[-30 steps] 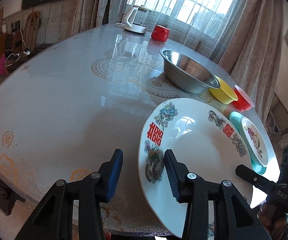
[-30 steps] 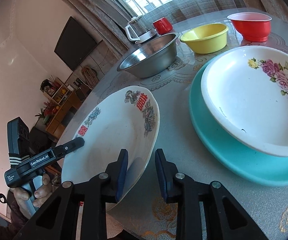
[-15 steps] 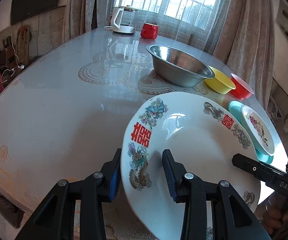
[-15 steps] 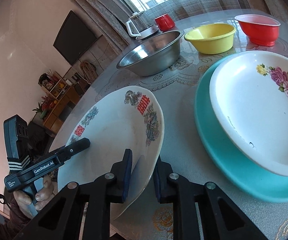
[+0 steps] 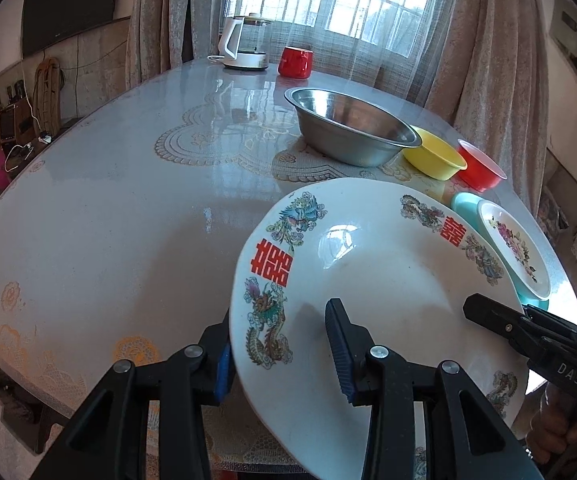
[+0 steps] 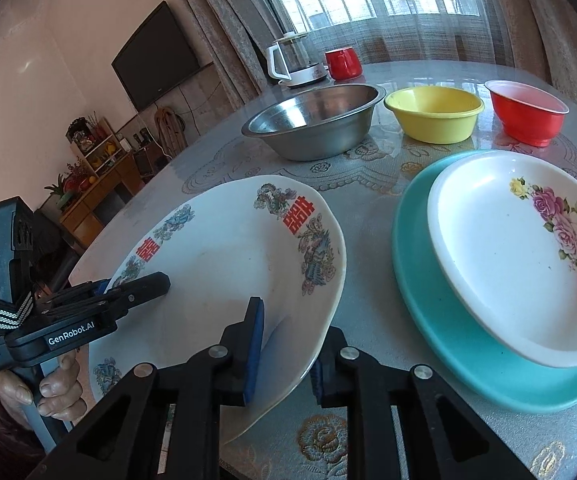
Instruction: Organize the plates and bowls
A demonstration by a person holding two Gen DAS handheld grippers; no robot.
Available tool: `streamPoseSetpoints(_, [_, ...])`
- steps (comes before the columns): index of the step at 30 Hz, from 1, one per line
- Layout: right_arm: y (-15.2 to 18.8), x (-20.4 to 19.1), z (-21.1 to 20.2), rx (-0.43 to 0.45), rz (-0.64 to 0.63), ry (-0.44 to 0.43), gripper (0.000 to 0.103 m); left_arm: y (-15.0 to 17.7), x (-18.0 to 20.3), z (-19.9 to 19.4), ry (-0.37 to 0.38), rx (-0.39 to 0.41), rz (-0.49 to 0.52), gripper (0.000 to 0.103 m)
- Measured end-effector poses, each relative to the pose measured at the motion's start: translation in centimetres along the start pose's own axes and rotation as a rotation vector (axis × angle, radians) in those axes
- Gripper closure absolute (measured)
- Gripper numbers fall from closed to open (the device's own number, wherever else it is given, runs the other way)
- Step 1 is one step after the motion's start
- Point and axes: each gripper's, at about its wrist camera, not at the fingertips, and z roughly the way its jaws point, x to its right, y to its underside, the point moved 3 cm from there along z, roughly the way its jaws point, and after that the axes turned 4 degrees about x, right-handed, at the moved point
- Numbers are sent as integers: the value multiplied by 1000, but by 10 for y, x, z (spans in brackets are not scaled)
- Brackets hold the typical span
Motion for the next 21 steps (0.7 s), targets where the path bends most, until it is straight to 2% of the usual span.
streamPoseSetpoints(7, [-1, 5, -7, 15, -3, 18, 83, 3, 14, -5, -15, 24, 63, 63])
streamPoseSetpoints(12, [-2, 11, -20, 24, 18, -8, 82, 1, 20, -10, 26, 44, 58, 63])
streamPoseSetpoints(16, [-7, 12, -33, 54, 5, 6, 82, -4, 31, -13, 32, 62, 85, 63])
streamPoseSetpoints(21, [-17, 21, -53, 100, 23, 21, 82, -16, 51, -16, 87, 75, 92, 63])
